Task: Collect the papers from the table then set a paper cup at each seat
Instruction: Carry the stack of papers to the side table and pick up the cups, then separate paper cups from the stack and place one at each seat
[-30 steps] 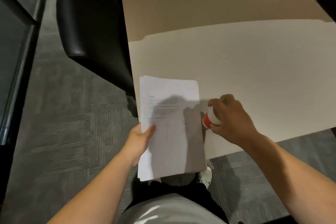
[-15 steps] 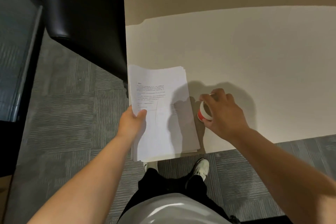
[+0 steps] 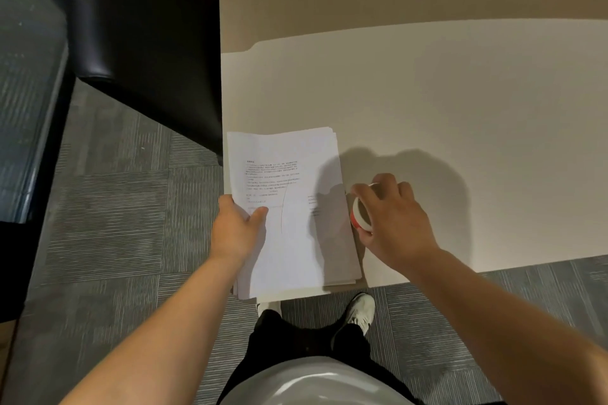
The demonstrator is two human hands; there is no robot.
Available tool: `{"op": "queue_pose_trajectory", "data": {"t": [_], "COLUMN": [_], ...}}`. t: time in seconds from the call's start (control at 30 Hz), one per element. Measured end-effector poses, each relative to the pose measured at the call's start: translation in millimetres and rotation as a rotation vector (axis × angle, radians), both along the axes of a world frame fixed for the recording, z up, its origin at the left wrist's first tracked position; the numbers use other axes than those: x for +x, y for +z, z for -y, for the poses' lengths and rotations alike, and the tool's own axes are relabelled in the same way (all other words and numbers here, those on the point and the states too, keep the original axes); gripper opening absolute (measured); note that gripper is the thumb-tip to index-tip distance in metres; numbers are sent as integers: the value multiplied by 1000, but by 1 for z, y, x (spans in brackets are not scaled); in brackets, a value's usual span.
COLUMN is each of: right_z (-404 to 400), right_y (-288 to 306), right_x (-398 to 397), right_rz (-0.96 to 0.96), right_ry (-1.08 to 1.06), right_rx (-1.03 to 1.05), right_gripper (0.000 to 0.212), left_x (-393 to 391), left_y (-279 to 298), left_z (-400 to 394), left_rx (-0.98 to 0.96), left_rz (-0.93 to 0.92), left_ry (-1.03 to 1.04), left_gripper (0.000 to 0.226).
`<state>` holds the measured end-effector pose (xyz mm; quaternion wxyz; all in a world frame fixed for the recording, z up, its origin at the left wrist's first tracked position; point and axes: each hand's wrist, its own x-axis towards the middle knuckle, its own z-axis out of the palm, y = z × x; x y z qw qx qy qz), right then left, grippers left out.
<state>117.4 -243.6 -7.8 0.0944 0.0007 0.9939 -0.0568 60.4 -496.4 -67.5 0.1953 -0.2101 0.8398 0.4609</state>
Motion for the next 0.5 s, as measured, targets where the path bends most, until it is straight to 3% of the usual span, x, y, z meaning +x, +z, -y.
{"op": "queue_pose_trajectory", "data": {"t": [0.1, 0.17, 0.23, 0.33, 0.4, 0.5], "right_z": [-1, -1, 0, -1, -15, -46], "right_y": [-1, -1, 0, 3, 13, 36], "right_x": [0, 0, 1, -1, 2, 7], "right_rz": [-9, -13, -9, 13, -4, -34], "right_ry": [13, 11, 6, -10, -88, -208], "right_rx": [9, 5, -3, -89, -254, -580], "right_gripper": [70, 70, 69, 64, 62, 66], "left_x": [2, 8, 18, 31, 38, 42], "left_y": [6, 14, 24, 42, 59, 84], "left_z": [6, 8, 3, -24, -59, -111], "left_rx": [-134, -311, -411, -305, -191, -80], "left_rz": [-5, 30, -47, -211, -245, -330], "left_ry": [9, -86, -215, -524, -749, -922], "left_gripper": [71, 79, 74, 67, 76, 90]}}
